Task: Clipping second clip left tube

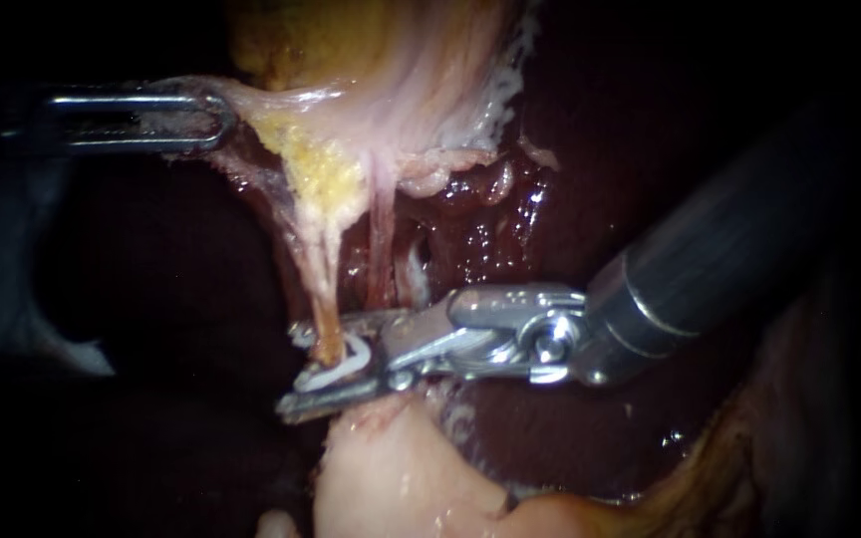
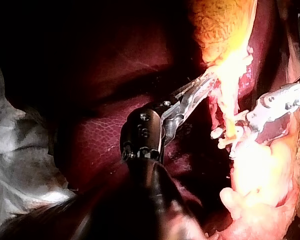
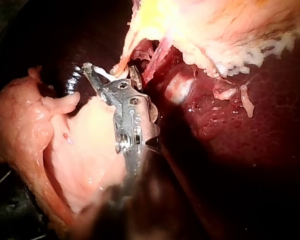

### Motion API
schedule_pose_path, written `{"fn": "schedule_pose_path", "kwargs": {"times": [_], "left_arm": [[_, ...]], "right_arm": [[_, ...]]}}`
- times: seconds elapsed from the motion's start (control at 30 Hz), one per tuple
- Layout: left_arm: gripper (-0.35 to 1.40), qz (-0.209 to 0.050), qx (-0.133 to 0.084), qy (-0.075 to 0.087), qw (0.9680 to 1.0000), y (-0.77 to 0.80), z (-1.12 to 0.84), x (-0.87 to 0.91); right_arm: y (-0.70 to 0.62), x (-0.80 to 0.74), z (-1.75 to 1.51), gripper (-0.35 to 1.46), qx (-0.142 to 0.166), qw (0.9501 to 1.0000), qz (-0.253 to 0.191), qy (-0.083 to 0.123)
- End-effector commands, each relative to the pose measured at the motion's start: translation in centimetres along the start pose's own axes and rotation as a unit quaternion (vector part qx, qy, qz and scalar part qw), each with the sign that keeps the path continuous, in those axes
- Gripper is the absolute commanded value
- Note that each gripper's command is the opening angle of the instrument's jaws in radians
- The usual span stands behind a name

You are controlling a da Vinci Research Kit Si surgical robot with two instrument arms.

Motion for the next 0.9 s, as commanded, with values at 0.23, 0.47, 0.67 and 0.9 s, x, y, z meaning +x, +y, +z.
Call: {"fn": "schedule_pose_path", "kwargs": {"times": [0.23, 0.47, 0.67, 0.9], "left_arm": [[-0.35, 0.0, -0.001, -0.001, 1.0, -0.01, 0.02, -0.01], [-0.35, 0.0, -0.001, -0.001, 1.0, -0.01, 0.01, -0.01], [-0.35, 0.0, -0.001, -0.001, 1.0, -0.01, 0.01, -0.01], [-0.35, 0.0, -0.001, -0.001, 1.0, -0.01, 0.01, -0.01]], "right_arm": [[-0.11, -0.01, 0.09, 0.49, 0.007, 1.0, -0.002, -0.002], [-0.36, 0.06, 0.14, 0.49, 0.046, 0.9987, -0.014, 0.018], [-0.64, 0.21, 0.17, 0.48, 0.077, 0.9963, -0.022, 0.031], [-0.72, 0.3, 0.15, 0.44, 0.086, 0.9954, -0.023, 0.035]]}}
